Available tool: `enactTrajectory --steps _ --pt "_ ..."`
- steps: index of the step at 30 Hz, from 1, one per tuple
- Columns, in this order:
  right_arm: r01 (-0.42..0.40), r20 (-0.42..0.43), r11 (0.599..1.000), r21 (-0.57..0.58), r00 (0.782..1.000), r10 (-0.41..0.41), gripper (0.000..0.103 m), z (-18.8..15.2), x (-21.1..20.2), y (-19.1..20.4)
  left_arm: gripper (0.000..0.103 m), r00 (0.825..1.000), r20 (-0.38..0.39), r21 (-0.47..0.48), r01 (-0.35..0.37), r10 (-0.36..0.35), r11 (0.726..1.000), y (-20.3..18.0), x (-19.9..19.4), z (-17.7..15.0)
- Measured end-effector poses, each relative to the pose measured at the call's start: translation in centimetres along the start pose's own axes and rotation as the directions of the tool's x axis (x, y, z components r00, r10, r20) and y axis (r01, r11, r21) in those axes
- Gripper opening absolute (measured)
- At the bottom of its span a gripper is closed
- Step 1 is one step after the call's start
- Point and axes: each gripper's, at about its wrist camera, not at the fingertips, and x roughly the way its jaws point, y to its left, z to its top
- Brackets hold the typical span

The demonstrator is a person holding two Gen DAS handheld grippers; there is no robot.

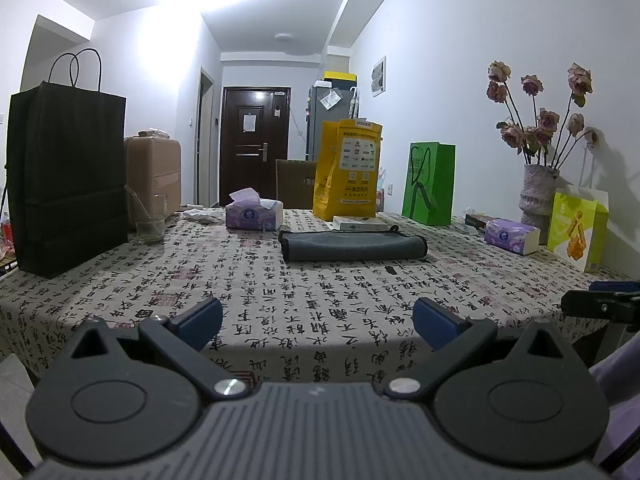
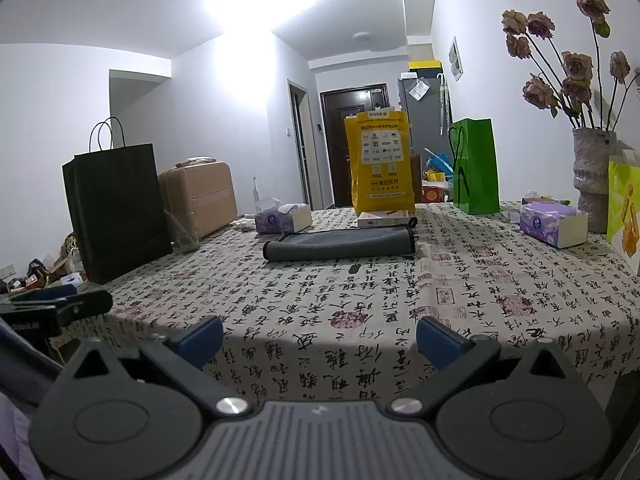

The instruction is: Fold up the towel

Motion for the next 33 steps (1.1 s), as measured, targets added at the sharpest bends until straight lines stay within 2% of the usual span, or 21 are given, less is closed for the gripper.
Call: enactTrajectory --steps 33 --pt "-0.003 0.002 1.000 -0.001 1.000 0.003 0.103 0.03 0.03 0.07 0.103 1.000 0.002 0.004 0.002 -0.002 1.000 -0.02 0.05 0.24"
